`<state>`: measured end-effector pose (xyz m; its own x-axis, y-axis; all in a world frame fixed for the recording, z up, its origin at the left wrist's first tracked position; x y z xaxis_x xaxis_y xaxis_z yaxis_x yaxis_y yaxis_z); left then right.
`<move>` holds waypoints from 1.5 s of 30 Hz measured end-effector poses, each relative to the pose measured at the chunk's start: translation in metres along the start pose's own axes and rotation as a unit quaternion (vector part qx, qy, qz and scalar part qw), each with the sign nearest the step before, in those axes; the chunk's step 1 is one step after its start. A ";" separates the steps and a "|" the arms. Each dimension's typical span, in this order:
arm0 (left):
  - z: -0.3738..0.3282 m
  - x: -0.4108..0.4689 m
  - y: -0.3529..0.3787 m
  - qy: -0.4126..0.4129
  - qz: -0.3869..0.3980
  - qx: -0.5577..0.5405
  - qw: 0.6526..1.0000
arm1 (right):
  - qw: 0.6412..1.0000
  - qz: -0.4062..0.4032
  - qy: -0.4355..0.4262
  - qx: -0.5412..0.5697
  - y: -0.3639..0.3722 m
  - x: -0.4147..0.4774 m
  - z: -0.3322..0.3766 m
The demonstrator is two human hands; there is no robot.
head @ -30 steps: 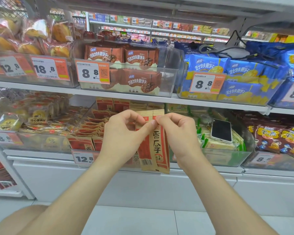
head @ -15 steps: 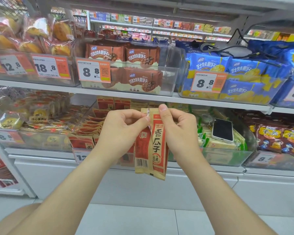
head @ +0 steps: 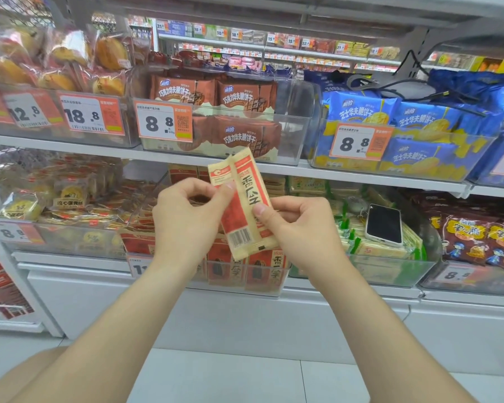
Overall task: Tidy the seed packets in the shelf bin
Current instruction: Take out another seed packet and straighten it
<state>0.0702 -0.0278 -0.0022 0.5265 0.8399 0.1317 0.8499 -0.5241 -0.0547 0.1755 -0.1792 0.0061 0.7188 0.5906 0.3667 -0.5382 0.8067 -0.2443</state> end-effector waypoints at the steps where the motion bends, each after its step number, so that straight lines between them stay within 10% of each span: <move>1: 0.001 -0.003 0.002 -0.001 0.027 0.027 0.999 | 1.000 -0.025 -0.003 0.000 0.000 0.001 -0.001; 6: -0.002 -0.020 0.012 -0.021 0.123 0.087 0.988 | 0.991 -0.119 -0.031 -0.045 -0.003 0.001 -0.002; 14: -0.013 -0.024 0.011 -0.104 0.203 -0.015 0.973 | 0.995 -0.051 -0.068 -0.044 -0.003 -0.004 0.005; 32: -0.003 -0.007 0.003 -0.066 0.147 0.045 0.986 | 0.983 0.019 0.145 0.111 -0.001 -0.002 0.004; 45: -0.011 -0.012 0.001 -0.068 0.202 0.014 0.977 | 0.984 0.034 0.052 0.167 -0.011 -0.008 0.008</move>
<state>0.0641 -0.0401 0.0071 0.8155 0.5775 -0.0380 0.5718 -0.8141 -0.1016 0.1721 -0.1930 0.0132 0.7079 0.6559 0.2621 -0.6887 0.7233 0.0500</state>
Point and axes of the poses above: each hand's wrist, its own x-axis towards the middle knuckle, its own y-axis out of the palm, z = x × y, the point moved 1 cm from there along x, towards the middle knuckle, and after that the axes turned 9 degrees about -y, right-handed, at the moved point
